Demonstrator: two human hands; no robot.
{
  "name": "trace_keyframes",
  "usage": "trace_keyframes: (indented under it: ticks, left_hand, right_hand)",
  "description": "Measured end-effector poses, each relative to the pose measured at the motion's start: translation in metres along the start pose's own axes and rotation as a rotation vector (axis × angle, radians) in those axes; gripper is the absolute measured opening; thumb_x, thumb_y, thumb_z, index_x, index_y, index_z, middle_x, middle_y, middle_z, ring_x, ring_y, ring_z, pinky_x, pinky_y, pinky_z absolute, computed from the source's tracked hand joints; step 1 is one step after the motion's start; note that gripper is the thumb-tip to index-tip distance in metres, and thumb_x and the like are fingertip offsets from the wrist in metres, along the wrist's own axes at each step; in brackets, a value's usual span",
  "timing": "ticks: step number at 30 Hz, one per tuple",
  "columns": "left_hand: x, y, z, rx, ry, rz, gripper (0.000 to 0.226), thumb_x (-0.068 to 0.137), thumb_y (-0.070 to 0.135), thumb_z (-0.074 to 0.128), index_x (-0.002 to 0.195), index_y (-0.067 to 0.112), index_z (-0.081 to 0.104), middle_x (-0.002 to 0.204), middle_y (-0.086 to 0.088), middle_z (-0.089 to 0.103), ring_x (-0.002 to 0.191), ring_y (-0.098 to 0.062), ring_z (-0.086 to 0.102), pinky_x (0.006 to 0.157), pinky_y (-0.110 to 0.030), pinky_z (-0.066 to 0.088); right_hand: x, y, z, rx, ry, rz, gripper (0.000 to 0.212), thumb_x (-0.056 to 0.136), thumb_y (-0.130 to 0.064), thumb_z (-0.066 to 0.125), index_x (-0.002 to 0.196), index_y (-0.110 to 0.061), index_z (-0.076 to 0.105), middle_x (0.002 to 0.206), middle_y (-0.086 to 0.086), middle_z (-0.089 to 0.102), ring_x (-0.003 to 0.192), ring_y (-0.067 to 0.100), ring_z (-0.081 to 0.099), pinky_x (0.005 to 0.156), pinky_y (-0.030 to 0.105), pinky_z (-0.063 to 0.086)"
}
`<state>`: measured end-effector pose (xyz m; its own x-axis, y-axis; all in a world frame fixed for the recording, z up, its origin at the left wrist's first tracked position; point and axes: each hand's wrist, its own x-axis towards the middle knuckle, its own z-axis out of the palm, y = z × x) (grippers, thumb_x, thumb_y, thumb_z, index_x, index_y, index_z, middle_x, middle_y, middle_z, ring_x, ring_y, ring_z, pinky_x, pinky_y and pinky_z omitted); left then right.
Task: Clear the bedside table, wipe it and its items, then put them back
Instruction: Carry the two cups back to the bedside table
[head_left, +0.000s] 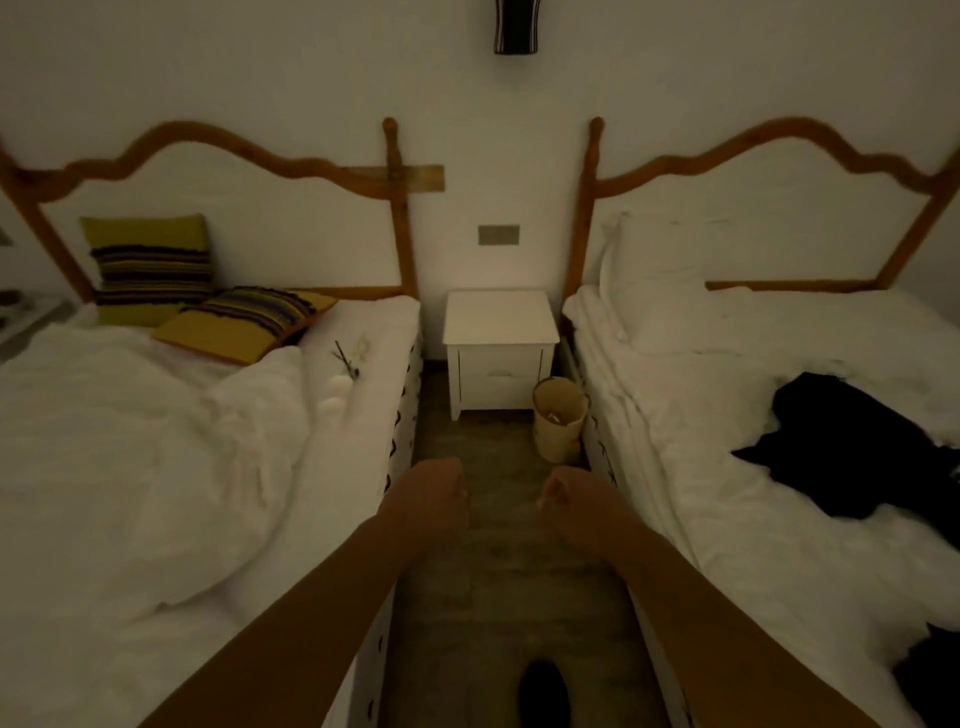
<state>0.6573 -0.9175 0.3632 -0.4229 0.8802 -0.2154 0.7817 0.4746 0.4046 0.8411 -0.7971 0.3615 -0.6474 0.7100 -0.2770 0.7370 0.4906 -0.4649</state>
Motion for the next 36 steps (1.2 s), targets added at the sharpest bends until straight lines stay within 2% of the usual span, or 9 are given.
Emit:
trace_keyframes:
  ticks: [4, 6, 10, 13, 16, 20, 22, 30, 36]
  left_hand:
    - [0.121, 0.007, -0.012, 0.023, 0.000, -0.011, 0.017, 0.096, 0.022, 0.049, 0.108, 0.011, 0.054, 0.101, -0.006, 0.054, 0.097, -0.020, 0.055, 0.086, -0.028, 0.045]
    - [0.182, 0.011, -0.020, 0.023, 0.006, -0.026, 0.022, 0.097, 0.021, 0.048, 0.115, 0.010, 0.053, 0.110, -0.009, 0.057, 0.103, -0.021, 0.055, 0.091, -0.029, 0.044]
    - [0.275, 0.025, -0.041, 0.033, -0.026, -0.094, 0.030, 0.098, 0.021, 0.048, 0.125, 0.008, 0.050, 0.125, -0.012, 0.055, 0.115, -0.024, 0.053, 0.099, -0.032, 0.042]
    - [0.332, 0.025, -0.061, 0.018, -0.009, -0.113, 0.027, 0.097, 0.023, 0.048, 0.121, 0.009, 0.052, 0.120, -0.011, 0.056, 0.109, -0.023, 0.054, 0.094, -0.031, 0.044]
    - [0.382, 0.013, -0.075, 0.003, -0.008, -0.141, 0.028, 0.096, 0.024, 0.050, 0.121, 0.011, 0.052, 0.119, -0.009, 0.056, 0.109, -0.023, 0.054, 0.095, -0.033, 0.045]
    - [0.443, -0.031, -0.084, -0.046, 0.000, -0.222, 0.017, 0.097, 0.028, 0.048, 0.104, 0.013, 0.054, 0.101, -0.005, 0.056, 0.096, -0.019, 0.057, 0.080, -0.026, 0.043]
    - [0.469, -0.066, -0.085, -0.077, 0.001, -0.278, 0.020, 0.098, 0.030, 0.046, 0.106, 0.013, 0.055, 0.103, -0.005, 0.056, 0.100, -0.020, 0.058, 0.082, -0.027, 0.043]
    - [0.526, -0.237, -0.065, -0.273, 0.065, -0.688, 0.033, 0.096, 0.026, 0.046, 0.126, 0.013, 0.051, 0.125, -0.010, 0.057, 0.115, -0.027, 0.056, 0.097, -0.039, 0.046]
    - [0.513, -0.311, -0.032, -0.518, 0.203, -1.016, 0.037, 0.094, 0.031, 0.049, 0.128, 0.014, 0.048, 0.122, -0.008, 0.055, 0.116, -0.026, 0.054, 0.099, -0.036, 0.041]
  right_hand:
    - [0.118, 0.035, -0.029, 0.051, 0.010, 0.028, 0.018, 0.094, -0.036, 0.057, 0.097, -0.018, 0.055, 0.091, -0.003, 0.055, 0.076, 0.005, 0.050, 0.063, 0.018, 0.041]
    - [0.179, 0.050, -0.052, 0.080, 0.038, 0.046, 0.015, 0.094, -0.032, 0.056, 0.103, -0.020, 0.053, 0.092, -0.003, 0.052, 0.073, 0.003, 0.046, 0.060, 0.017, 0.036]
    - [0.282, 0.061, -0.097, 0.055, -0.012, 0.064, 0.032, 0.093, -0.029, 0.057, 0.121, -0.014, 0.053, 0.114, 0.007, 0.059, 0.098, 0.023, 0.060, 0.088, 0.036, 0.052]
    - [0.351, 0.056, -0.120, 0.006, -0.029, 0.032, 0.035, 0.088, -0.032, 0.059, 0.119, -0.017, 0.056, 0.114, 0.007, 0.062, 0.102, 0.026, 0.062, 0.090, 0.042, 0.053]
    - [0.419, 0.044, -0.128, -0.137, -0.077, -0.021, 0.035, 0.087, -0.040, 0.059, 0.113, -0.016, 0.062, 0.117, 0.009, 0.064, 0.104, 0.025, 0.061, 0.091, 0.036, 0.052]
    - [0.490, 0.006, -0.132, -0.241, -0.175, -0.094, 0.045, 0.095, -0.045, 0.051, 0.131, -0.018, 0.051, 0.132, 0.006, 0.056, 0.121, 0.023, 0.052, 0.089, 0.028, 0.039]
    - [0.531, -0.020, -0.124, -0.255, -0.247, -0.141, 0.048, 0.098, -0.043, 0.046, 0.139, -0.019, 0.042, 0.142, 0.005, 0.048, 0.128, 0.024, 0.046, 0.099, 0.031, 0.037]
    - [0.681, -0.144, -0.006, -0.310, -0.482, -0.432, 0.060, 0.095, -0.040, 0.052, 0.146, -0.014, 0.033, 0.148, 0.011, 0.035, 0.133, 0.026, 0.039, 0.109, 0.034, 0.033]
    - [0.728, -0.219, 0.069, -0.320, -0.646, -0.728, 0.058, 0.091, -0.035, 0.062, 0.141, -0.019, 0.037, 0.141, 0.005, 0.038, 0.120, 0.025, 0.050, 0.095, 0.034, 0.046]
